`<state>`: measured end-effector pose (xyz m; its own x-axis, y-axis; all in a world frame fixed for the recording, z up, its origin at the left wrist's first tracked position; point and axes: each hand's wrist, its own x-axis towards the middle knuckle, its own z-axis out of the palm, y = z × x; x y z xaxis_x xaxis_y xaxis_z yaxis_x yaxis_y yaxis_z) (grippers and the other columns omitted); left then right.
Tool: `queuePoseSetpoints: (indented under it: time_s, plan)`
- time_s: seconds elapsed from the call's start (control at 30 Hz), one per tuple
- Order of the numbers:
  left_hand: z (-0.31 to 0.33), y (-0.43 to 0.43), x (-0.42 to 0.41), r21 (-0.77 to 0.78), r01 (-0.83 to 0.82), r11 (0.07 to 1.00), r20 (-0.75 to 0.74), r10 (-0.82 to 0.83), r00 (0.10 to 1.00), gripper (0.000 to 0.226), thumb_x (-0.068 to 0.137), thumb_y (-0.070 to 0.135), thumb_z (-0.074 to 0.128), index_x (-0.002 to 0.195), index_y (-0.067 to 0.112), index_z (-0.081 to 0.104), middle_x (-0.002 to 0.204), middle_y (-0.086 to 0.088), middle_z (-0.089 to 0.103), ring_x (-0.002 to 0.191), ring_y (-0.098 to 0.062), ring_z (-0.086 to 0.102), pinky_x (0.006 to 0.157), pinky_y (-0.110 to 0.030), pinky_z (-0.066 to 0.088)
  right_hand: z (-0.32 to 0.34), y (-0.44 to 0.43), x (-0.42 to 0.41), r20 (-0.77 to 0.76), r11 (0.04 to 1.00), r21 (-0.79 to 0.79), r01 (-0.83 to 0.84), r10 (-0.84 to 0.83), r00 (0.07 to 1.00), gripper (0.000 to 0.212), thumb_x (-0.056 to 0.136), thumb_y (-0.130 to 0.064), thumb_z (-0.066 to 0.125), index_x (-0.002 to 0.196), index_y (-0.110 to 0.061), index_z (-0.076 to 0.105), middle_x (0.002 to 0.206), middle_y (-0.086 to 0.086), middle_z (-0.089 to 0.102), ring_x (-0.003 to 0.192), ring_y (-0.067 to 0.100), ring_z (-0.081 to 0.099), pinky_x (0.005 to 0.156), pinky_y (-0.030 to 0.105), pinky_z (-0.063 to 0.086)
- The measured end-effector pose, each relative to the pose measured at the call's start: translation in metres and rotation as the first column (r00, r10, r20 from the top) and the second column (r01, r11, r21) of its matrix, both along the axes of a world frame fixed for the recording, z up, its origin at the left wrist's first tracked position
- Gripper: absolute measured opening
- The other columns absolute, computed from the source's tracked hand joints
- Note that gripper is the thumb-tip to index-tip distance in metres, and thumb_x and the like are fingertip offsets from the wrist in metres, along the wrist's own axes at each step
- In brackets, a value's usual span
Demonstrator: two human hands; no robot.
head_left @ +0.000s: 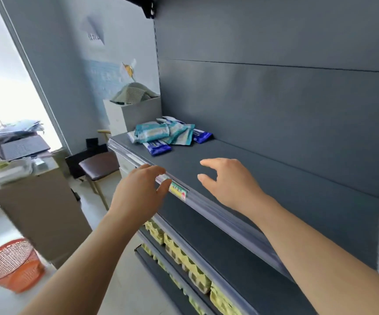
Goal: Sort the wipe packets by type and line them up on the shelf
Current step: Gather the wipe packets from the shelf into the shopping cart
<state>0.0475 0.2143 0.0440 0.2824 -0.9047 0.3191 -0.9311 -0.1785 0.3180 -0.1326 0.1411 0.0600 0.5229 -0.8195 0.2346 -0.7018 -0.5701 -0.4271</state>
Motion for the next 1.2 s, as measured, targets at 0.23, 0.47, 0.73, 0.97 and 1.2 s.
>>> queuePoseSetpoints:
  time_s: [0.23,0.47,0.73,0.97,1.2]
  plan:
    - [-0.014,-0.099,0.084,0.009,-0.032,0.999,-0.009,0.032,0.999,0.04,0.093,0.041,0.054,0.129,0.024,0.058,0.125,0.001,0.062,0.106,-0.019,0.061,0.089,-0.036,0.052,-0.015,-0.106,0.077,-0.013,0.998,0.009,0.067,-0.067,0.998,0.044,0.094,-0.037,0.053,0.134,-0.02,0.053,0.126,0.001,0.063,0.11,0.02,0.058,0.095,0.039,0.047]
    - [-0.025,-0.206,0.165,0.047,-0.078,0.996,-0.04,0.08,0.996,0.046,0.092,0.041,0.056,0.133,0.021,0.055,0.127,-0.003,0.061,0.112,-0.024,0.059,0.092,-0.038,0.05,-0.029,-0.22,0.143,-0.008,0.976,0.095,0.197,-0.197,0.98,0.024,0.089,-0.038,0.056,0.095,-0.014,0.058,0.086,0.001,0.054,0.08,0.022,0.048,0.068,0.028,0.039]
    - [-0.041,-0.318,0.243,0.177,0.027,0.984,-0.009,-0.026,1.0,0.074,0.085,0.057,0.059,0.144,0.019,0.039,0.147,-0.006,0.043,0.129,-0.028,0.044,0.104,-0.044,0.041,-0.053,-0.303,0.204,-0.026,0.877,0.269,0.399,-0.407,0.913,0.07,0.082,-0.051,0.065,0.132,-0.007,0.043,0.136,0.012,0.05,0.125,0.028,0.046,0.093,0.033,0.041]
    - [-0.043,-0.386,0.286,0.456,0.143,0.878,-0.037,-0.142,0.989,0.122,0.049,0.084,0.065,0.149,0.026,0.026,0.15,-0.002,0.037,0.137,-0.027,0.032,0.111,-0.045,0.031,-0.068,-0.33,0.24,0.037,0.755,0.36,0.548,-0.598,0.8,0.095,0.066,-0.057,0.077,0.137,-0.011,0.032,0.137,0.009,0.049,0.126,0.028,0.046,0.092,0.034,0.042]
    - [-0.044,-0.403,0.292,0.353,0.254,0.901,-0.078,-0.242,0.967,0.084,0.054,0.072,0.075,0.112,0.017,0.049,0.1,0.003,0.048,0.089,-0.016,0.047,0.073,-0.03,0.041,-0.07,-0.327,0.253,0.285,0.7,0.48,0.529,-0.694,0.661,0.099,0.067,-0.028,0.086,0.141,-0.023,0.02,0.137,0.005,0.045,0.116,0.02,0.05,0.092,0.031,0.043]
